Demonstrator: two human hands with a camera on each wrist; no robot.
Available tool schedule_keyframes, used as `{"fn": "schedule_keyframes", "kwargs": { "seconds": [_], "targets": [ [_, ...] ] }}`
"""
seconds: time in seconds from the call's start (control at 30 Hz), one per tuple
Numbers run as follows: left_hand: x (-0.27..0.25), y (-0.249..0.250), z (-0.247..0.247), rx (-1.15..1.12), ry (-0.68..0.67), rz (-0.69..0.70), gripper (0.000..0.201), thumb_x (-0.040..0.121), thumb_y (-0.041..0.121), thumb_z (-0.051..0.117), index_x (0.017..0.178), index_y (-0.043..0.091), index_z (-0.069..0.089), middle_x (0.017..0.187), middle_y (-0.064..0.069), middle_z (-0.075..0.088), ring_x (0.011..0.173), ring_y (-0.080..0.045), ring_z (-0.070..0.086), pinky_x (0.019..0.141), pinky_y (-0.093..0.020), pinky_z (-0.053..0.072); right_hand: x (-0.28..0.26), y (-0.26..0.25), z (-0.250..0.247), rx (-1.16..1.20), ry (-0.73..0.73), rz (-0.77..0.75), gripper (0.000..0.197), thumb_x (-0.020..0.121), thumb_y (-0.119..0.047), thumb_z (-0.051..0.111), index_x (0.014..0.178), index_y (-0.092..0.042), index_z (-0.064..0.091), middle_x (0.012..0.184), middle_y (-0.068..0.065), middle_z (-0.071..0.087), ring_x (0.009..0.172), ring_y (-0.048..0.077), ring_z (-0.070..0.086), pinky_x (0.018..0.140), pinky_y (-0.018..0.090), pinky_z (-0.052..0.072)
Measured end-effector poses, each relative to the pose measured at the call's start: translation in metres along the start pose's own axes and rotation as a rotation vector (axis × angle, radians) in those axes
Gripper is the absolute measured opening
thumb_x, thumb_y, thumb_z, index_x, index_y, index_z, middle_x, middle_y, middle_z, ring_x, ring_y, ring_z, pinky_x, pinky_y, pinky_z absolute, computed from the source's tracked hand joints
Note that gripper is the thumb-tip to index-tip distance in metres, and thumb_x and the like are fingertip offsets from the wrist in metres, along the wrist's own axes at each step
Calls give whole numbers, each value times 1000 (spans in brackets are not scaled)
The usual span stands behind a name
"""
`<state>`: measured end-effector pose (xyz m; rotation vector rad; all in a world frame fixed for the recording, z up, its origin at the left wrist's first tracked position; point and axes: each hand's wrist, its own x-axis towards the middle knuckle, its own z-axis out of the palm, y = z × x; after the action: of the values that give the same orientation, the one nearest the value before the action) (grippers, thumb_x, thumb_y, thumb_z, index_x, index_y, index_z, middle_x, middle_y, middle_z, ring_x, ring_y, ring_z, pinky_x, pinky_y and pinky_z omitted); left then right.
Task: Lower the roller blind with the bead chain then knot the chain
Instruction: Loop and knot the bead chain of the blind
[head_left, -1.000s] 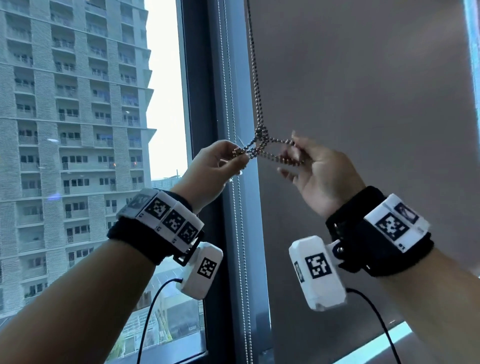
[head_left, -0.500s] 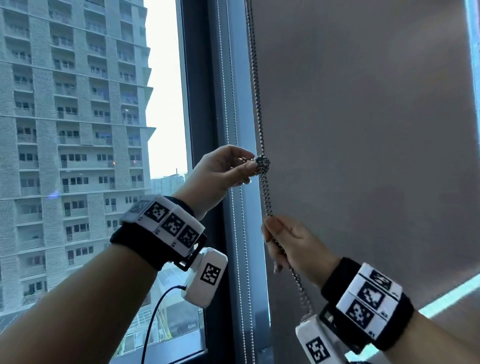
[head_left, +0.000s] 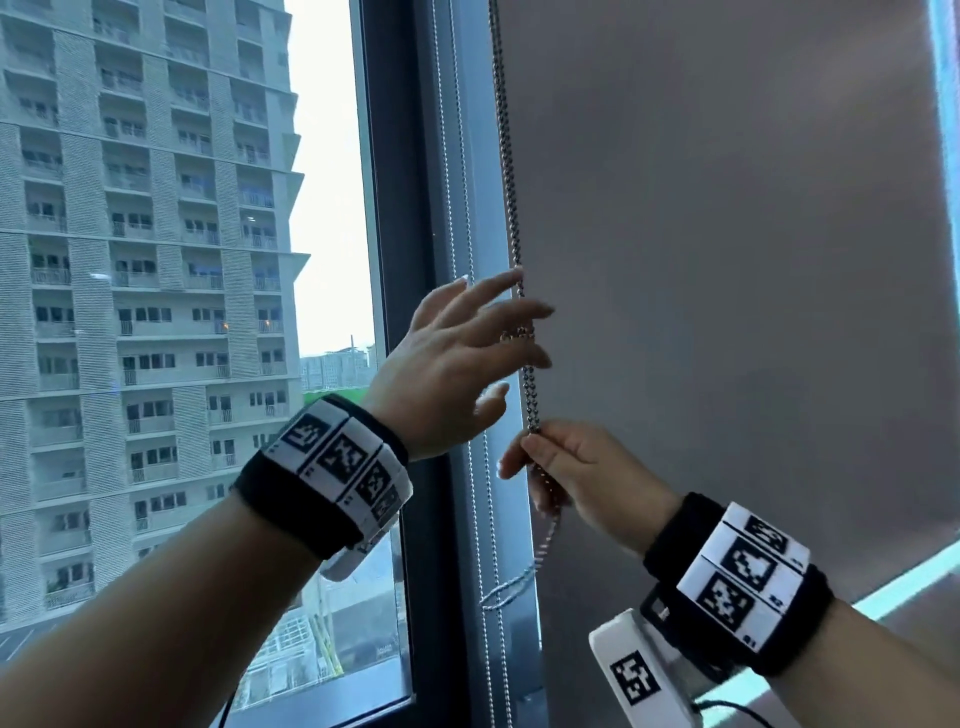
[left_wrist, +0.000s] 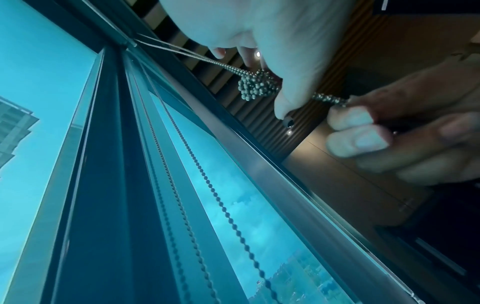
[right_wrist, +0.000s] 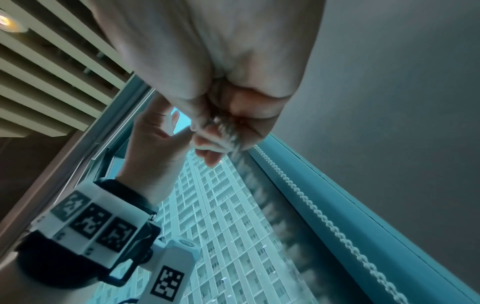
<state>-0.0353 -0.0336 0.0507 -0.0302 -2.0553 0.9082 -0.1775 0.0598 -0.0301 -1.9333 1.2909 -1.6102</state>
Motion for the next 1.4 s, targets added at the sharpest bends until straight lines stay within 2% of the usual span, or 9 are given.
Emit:
{"fn": "schedule_keyframes", "kwargs": {
  "seconds": [0.1,0.27,0.5,0.67,0.87,0.93,1.07,1.17,1.4],
  "targets": [
    [9,-5,-3,7,-31,6,10,83,29,60,91,30,66,118,8,64,131,-18,46,109,-44,32,3,1,1,11,25,-67,29,96,-7,41,88,-18,67,67,-7,58,48,5,42,48,14,35],
    [22,-9,-12,-391,79,-281,7,82,17,62,87,21,58,81,6,62,73,-18,60,73,-39,51,15,-13,-12,83,241,-278,31,93,-3,41,100,-32,49,76,5,50,49,10,41,47,15,37],
    [38,0,-18,-987,292,-607,22,79,9,56,93,27,52,67,0,67,62,-16,56,63,-25,42,47,-52,-29,-355,475,-512,33,83,-3,42,70,-32,54,71,-9,51,51,8,52,57,15,38],
    [43,5,-21,-1237,462,-709,32,85,-4,52,108,19,48,70,-3,64,69,-17,61,73,-29,48,64,-54,-28,-407,473,-400,20,90,-8,50,94,-19,67,88,-9,55,77,17,60,75,25,46],
    [48,7,-23,-1828,557,-955,39,91,-4,44,121,21,43,77,-11,62,68,-16,65,62,-24,57,63,-71,-12,4,294,-219,20,97,-24,43,100,-24,63,84,-13,61,73,-11,57,70,10,44],
    [47,7,-21,-1954,565,-1013,38,91,-4,45,119,22,43,79,-11,63,70,-18,65,63,-25,57,66,-74,-11,148,290,-170,21,96,-28,44,90,-27,64,86,-13,63,83,-2,57,75,22,43],
    [46,8,-15,-1802,564,-1021,25,90,-3,45,94,21,44,82,-7,62,75,-17,59,71,-27,50,73,-80,-8,292,343,-159,13,90,-19,55,81,-21,63,88,-2,66,91,13,58,82,32,42],
    [47,9,-15,-1438,556,-910,28,88,-5,43,74,20,46,72,-3,60,66,-14,55,60,-22,42,76,-81,-8,303,388,-211,13,89,-12,57,80,-19,63,82,-2,67,74,0,62,69,12,45],
    [46,6,-19,-785,527,-803,27,78,-4,50,77,11,72,68,-4,69,49,-8,57,50,-20,49,75,-83,-10,247,410,-207,20,92,-17,50,77,-22,60,83,-1,58,78,5,54,78,23,40]
  ]
}}
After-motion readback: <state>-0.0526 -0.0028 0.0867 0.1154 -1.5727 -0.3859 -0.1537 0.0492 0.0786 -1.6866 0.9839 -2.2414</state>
